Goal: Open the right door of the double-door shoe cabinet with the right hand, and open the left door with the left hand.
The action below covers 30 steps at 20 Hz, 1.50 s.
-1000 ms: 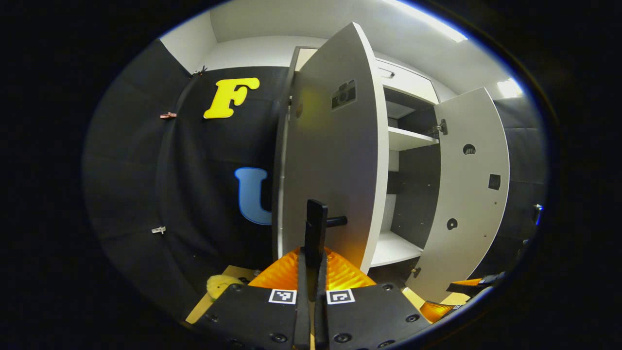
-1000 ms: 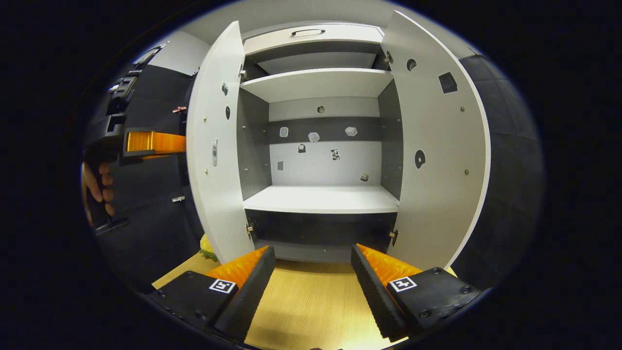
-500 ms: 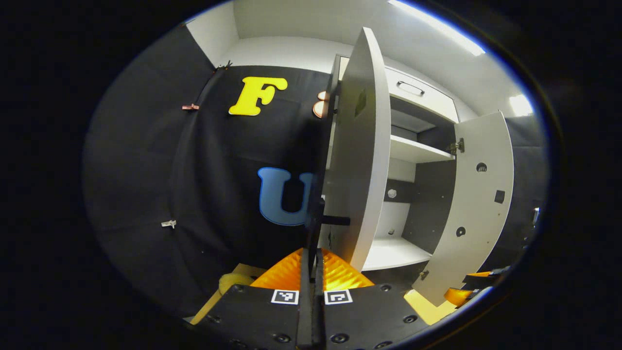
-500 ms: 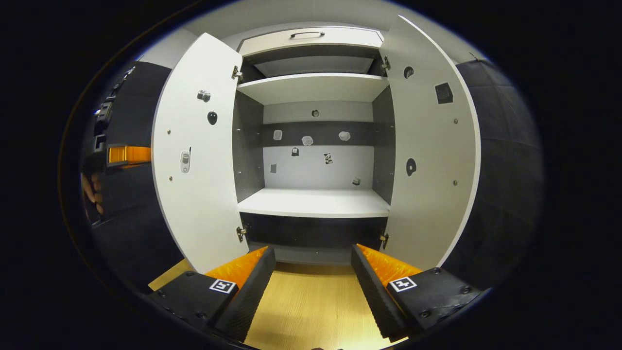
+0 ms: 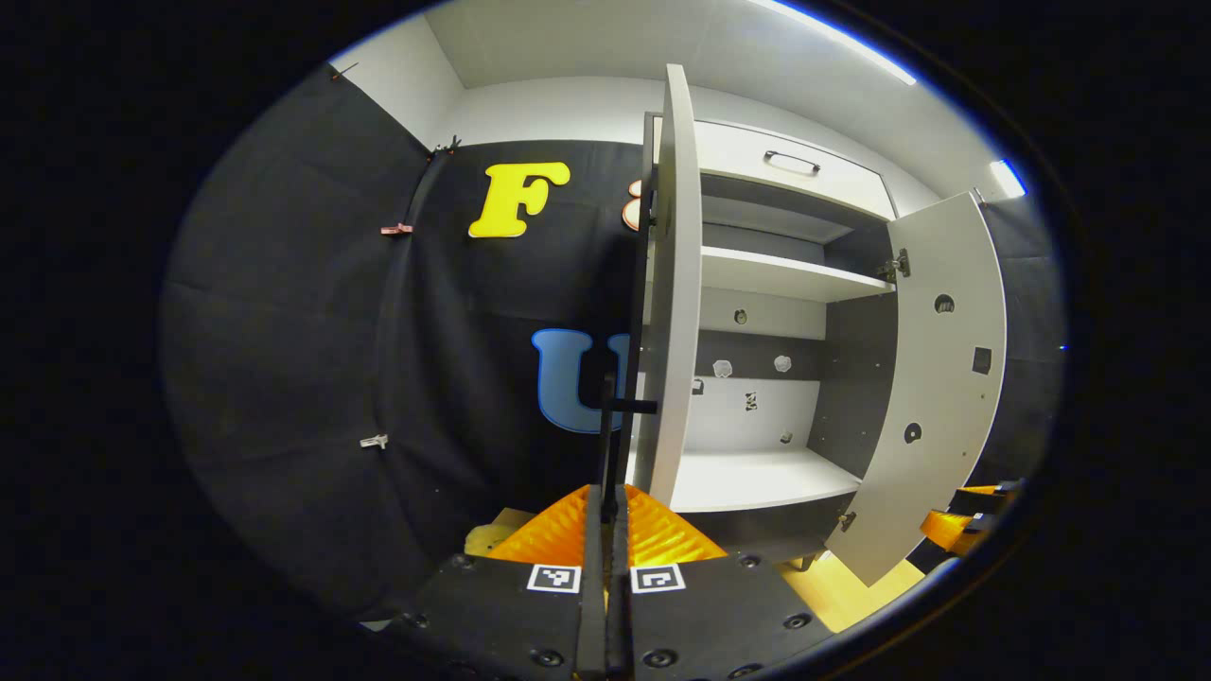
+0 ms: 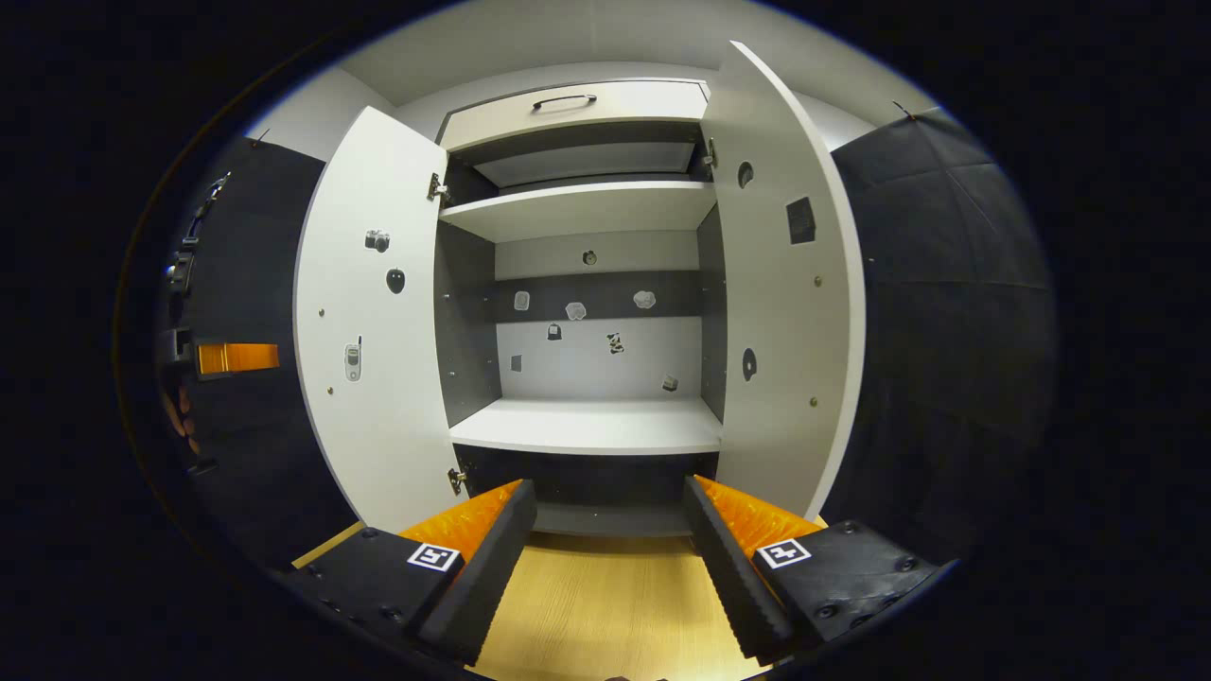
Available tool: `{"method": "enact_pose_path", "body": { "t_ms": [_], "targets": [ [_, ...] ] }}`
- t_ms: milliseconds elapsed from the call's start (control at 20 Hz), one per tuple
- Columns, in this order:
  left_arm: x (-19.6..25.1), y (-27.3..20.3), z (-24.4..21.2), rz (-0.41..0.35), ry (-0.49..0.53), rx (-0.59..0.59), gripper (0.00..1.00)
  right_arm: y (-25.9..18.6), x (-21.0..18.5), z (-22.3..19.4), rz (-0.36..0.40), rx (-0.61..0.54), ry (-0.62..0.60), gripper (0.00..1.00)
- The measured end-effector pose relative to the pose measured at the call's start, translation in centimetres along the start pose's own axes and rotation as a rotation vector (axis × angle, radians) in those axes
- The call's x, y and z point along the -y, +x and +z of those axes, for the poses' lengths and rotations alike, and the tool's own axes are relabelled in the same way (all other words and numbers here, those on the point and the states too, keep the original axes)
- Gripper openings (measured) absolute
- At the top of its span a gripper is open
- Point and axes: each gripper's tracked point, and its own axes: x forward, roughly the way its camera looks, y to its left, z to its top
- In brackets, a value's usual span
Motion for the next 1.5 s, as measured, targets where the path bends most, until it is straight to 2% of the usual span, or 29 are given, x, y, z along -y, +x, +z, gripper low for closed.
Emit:
{"method": "enact_pose_path", "body": {
  "t_ms": [250,350,400,450,500,600,750,950,1100,1300,1500],
  "targets": [
    [6.5,-3.3,0.1,-0.003,-0.003,0.038,0.08,-2.2,3.7,2.3,0.023,0.043,0.02,0.98],
    [9.6,-4.5,-0.8,-0.022,0.01,0.027,0.14,-3.0,5.1,2.9,0.031,0.052,0.014,0.98],
    [11.0,-5.0,-0.8,-0.028,0.018,0.028,0.21,-3.4,5.7,3.2,0.032,0.058,0.015,0.98],
    [12.3,-5.6,-1.0,-0.039,0.022,0.031,0.21,-3.7,6.3,3.5,0.032,0.062,0.017,0.98],
    [13.5,-6.8,-1.6,-0.047,0.023,0.035,0.33,-4.2,6.9,3.7,0.032,0.067,0.021,0.98],
    [15.4,-7.2,-1.8,-0.062,0.017,0.041,0.48,-4.7,7.7,4.0,0.031,0.075,0.024,0.98],
    [16.4,-7.6,-2.3,-0.046,0.025,0.043,0.76,-4.9,7.9,4.2,0.04,0.077,0.031,0.97],
    [16.1,-7.2,-2.4,-0.018,0.039,0.05,0.96,-5.0,7.3,4.2,0.048,0.087,0.032,0.97],
    [15.6,-6.6,-2.6,-0.012,0.066,0.057,0.95,-4.7,7.1,3.6,0.036,0.081,0.033,0.97],
    [15.6,-6.6,-2.3,-0.03,0.044,0.102,0.96,-4.6,6.8,2.0,0.001,0.052,0.041,0.97],
    [15.0,-5.9,-3.4,-0.043,0.083,0.08,0.96,-4.3,6.0,0.6,-0.004,0.03,0.039,0.97]
  ]
}}
